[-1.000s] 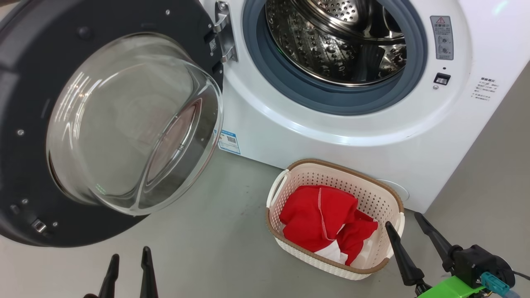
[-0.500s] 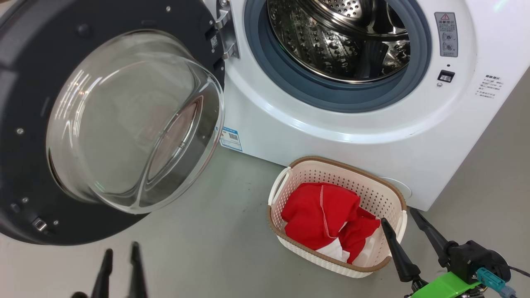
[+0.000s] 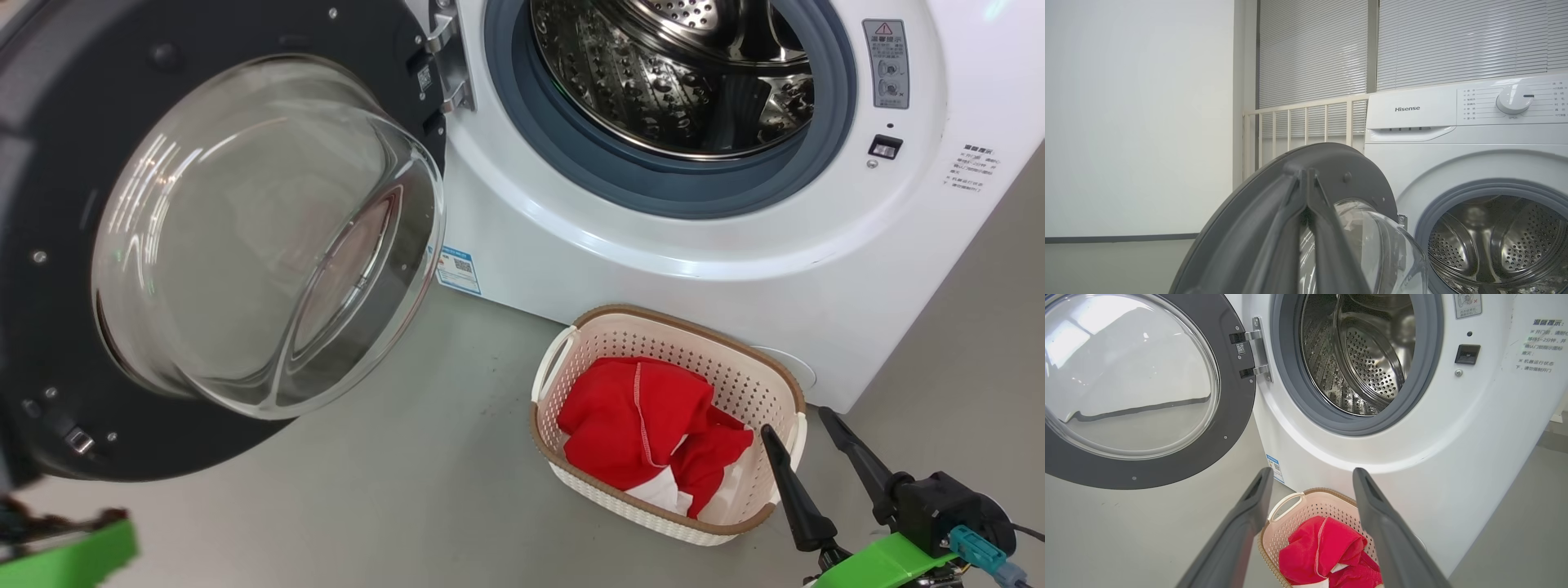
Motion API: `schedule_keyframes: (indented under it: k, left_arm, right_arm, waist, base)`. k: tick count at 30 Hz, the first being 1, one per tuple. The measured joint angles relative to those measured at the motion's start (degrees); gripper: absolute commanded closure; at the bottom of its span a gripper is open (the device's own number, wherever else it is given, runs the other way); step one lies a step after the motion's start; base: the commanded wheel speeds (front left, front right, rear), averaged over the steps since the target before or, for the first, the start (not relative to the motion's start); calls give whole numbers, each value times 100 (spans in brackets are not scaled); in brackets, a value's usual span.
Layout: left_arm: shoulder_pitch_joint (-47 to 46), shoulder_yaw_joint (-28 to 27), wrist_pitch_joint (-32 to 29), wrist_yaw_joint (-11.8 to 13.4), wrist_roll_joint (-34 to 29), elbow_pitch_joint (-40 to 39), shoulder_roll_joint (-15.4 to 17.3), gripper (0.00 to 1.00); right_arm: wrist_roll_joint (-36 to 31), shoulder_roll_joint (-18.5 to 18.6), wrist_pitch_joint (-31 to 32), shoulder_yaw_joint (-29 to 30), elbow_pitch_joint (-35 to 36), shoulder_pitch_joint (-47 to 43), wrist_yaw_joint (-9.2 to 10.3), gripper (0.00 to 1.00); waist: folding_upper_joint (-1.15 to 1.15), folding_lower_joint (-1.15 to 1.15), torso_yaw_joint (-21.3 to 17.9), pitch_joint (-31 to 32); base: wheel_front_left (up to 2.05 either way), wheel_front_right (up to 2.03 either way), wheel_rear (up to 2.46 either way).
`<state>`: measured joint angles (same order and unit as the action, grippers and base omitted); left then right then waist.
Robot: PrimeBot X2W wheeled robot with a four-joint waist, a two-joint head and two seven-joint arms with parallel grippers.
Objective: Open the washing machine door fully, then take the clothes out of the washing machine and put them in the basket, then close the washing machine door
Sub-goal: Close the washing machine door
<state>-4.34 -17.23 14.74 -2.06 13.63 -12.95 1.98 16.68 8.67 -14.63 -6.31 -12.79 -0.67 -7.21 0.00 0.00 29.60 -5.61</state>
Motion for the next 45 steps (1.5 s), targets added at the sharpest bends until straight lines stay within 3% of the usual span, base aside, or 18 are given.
schedule_keyframes:
  k: [6, 12, 17, 20, 23, 28, 34, 40, 45]
  left_arm:
    - [-511, -723, 4, -303, -369, 31, 13, 100]
    - [-1056, -1393, 5, -461, -167, 486, 151, 100]
    - [-1551, -1839, 7, -510, 534, 1224, 368, 100]
    - [-1866, -1987, 5, -510, 1494, 1900, 523, 100]
    - [-2111, -1982, -127, -510, 2287, 2633, 890, 100]
    - [-2504, -1881, -964, -510, 3145, 3753, 1534, 100]
    - [-2959, -1595, -2216, -510, 3914, 4882, 1969, 100]
    - [-3281, -1416, -3455, -510, 4635, 5605, 2206, 100]
    - [-3416, -1223, -4521, -510, 5179, 5768, 2313, 100]
  right_arm:
    - [0, -8, 0, 18, 2, 0, 0, 0]
    - [0, -9, 0, 36, 20, -1, 0, 0]
    - [-1, -9, 0, 64, 33, -3, 0, 0]
    - [-2, -16, 0, 102, 54, -7, 0, 0]
    - [-3, -27, 0, 141, 73, -23, 0, 0]
    - [-11, -41, 0, 165, 80, -23, 0, 0]
    - [-11, -44, 0, 176, 90, -21, 0, 0]
    - [-13, -40, 0, 181, 103, -21, 0, 0]
    - [-14, -36, 0, 190, 120, -20, 0, 0]
  waist:
    - [0, 0, 3, -16]
    - [0, 0, 5, -36]
    - [0, 0, 12, -55]
    - [0, 0, 24, -71]
    - [0, 0, 37, -99]
    - [0, 0, 54, -169]
    - [0, 0, 75, -268]
    - [0, 0, 88, -351]
    - [0, 0, 85, -387]
  base:
    - [0, 0, 0]
    - [0, 0, 0]
    - [0, 0, 0]
    - [0, 0, 0]
    - [0, 0, 0]
    - [0, 0, 0]
    - [0, 0, 0]
    - [0, 0, 0]
    - [0, 0, 0]
